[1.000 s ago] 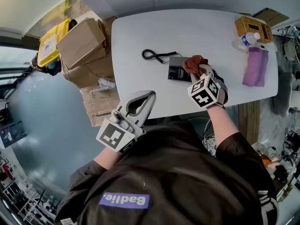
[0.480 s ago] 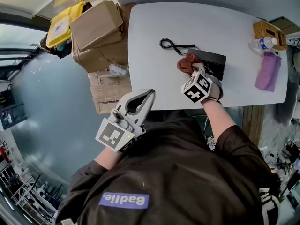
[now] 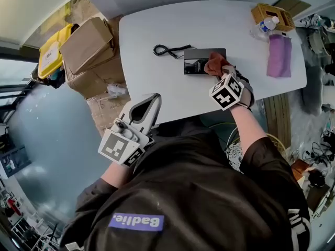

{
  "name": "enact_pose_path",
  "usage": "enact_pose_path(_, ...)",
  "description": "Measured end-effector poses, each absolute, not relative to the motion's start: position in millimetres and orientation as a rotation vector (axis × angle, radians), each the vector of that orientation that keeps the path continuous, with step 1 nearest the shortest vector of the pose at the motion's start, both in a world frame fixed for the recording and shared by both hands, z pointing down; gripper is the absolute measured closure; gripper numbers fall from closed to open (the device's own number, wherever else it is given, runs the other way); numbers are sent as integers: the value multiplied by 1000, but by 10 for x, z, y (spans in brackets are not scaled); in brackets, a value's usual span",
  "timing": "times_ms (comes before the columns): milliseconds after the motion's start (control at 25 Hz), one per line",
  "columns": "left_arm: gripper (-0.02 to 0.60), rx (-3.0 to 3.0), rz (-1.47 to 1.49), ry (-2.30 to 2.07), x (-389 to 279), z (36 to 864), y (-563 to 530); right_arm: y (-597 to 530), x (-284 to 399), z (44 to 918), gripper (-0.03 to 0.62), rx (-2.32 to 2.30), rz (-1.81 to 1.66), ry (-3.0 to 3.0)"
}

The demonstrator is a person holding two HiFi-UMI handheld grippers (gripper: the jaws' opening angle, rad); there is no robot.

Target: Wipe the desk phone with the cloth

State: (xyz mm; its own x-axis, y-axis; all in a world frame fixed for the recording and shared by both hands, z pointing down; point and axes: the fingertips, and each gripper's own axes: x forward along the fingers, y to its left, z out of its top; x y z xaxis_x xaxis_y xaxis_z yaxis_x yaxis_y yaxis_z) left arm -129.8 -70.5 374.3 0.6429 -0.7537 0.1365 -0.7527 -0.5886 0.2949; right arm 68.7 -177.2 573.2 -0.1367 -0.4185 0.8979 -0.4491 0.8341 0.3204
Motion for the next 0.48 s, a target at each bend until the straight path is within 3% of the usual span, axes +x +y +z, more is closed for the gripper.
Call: enact_pose_path(480,565,2522,62,-1256,-462,3595,-1189,-2210,1412,5186,480,893,293,-2108)
